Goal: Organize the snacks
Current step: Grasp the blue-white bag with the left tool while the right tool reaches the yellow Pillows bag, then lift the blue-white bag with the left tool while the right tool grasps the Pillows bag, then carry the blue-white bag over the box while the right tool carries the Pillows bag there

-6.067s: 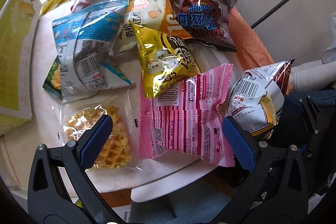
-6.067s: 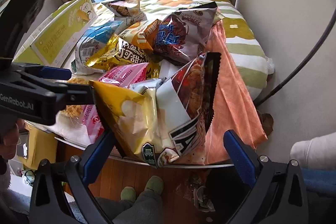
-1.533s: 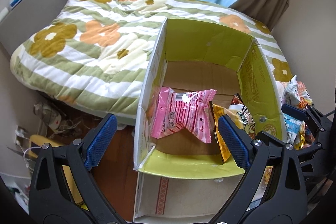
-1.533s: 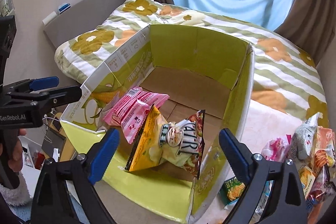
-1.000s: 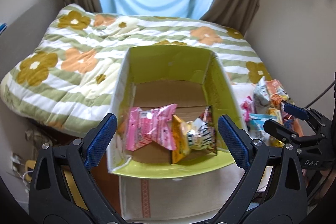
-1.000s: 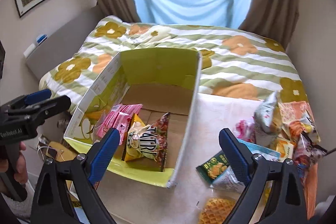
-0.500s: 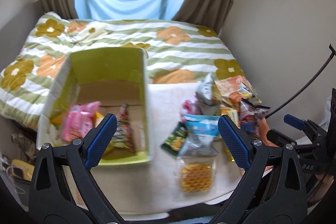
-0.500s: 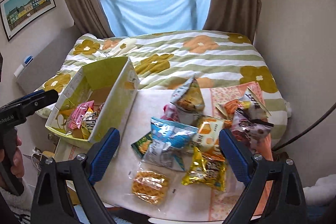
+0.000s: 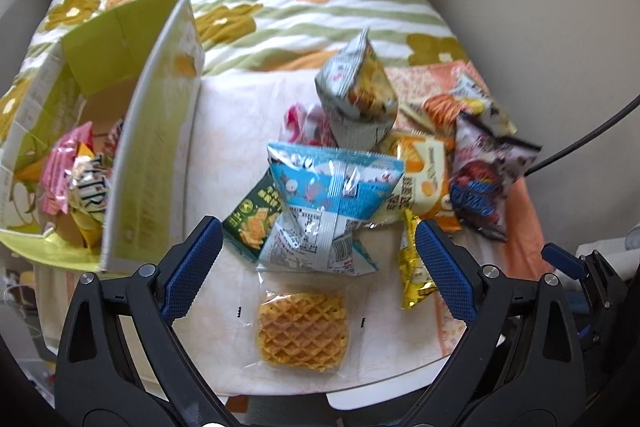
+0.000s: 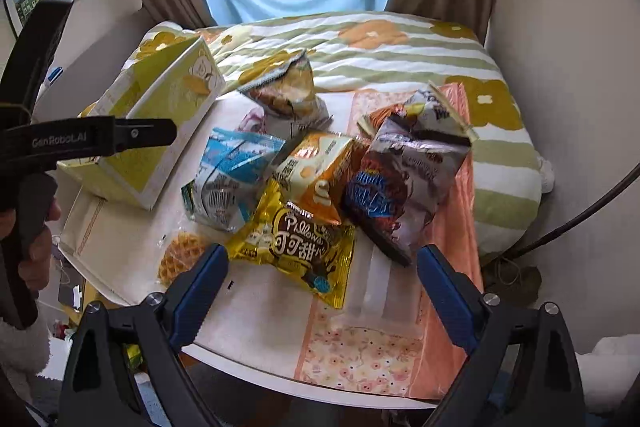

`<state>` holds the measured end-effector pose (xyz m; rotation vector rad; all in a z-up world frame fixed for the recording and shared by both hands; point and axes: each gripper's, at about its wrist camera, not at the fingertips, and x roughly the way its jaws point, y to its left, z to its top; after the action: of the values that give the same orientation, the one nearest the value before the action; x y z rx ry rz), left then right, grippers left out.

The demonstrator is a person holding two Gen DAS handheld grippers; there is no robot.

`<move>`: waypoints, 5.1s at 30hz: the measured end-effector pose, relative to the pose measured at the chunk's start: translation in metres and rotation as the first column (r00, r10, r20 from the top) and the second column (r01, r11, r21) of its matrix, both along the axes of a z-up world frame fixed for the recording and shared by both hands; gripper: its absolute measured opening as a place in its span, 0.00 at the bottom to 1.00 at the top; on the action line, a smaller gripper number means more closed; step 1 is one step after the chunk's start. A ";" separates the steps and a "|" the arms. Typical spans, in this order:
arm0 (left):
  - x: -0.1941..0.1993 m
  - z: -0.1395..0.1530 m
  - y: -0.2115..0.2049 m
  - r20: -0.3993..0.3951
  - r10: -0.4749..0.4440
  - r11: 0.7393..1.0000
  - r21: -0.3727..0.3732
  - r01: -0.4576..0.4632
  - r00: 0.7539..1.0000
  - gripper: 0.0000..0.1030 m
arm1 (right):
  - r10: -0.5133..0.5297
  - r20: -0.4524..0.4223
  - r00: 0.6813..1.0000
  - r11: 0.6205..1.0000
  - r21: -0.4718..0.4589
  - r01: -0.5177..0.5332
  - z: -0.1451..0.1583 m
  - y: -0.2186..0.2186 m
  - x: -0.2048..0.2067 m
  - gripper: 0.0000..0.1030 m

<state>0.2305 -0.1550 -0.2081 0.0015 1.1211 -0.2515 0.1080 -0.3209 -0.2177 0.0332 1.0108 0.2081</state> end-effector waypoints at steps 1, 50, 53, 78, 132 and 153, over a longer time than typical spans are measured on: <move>0.002 -0.008 -0.001 -0.012 -0.002 1.000 0.007 0.002 1.000 0.93 | 0.007 -0.009 1.000 1.000 -0.009 -0.008 -0.009 0.003 0.001 0.91; 0.010 -0.070 0.009 -0.078 -0.074 0.995 0.055 0.078 0.994 0.52 | 0.025 -0.061 0.998 0.998 -0.064 -0.028 -0.096 0.044 0.059 0.48; 0.006 -0.066 0.012 -0.072 -0.063 0.996 0.055 0.067 0.995 0.52 | 0.026 -0.060 0.998 0.998 -0.049 -0.029 -0.092 0.042 0.049 0.45; -0.032 0.021 0.039 0.121 0.079 0.997 -0.009 -0.078 0.990 0.52 | 0.137 0.161 0.977 0.990 -0.036 -0.133 -0.005 0.044 0.004 0.24; 0.073 0.068 0.185 0.181 0.061 0.997 -0.050 -0.053 0.982 0.52 | -0.386 -0.125 0.914 0.887 0.223 0.405 -0.063 0.099 0.137 0.45; 0.073 0.089 0.226 0.212 0.158 0.986 -0.083 -0.144 0.964 0.52 | -0.167 0.093 0.981 0.954 0.268 0.137 0.072 0.139 0.128 0.41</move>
<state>0.3039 0.0712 -0.1194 -0.1132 0.8883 -0.1480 0.2358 -0.1821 -0.1460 0.3349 0.8560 0.1982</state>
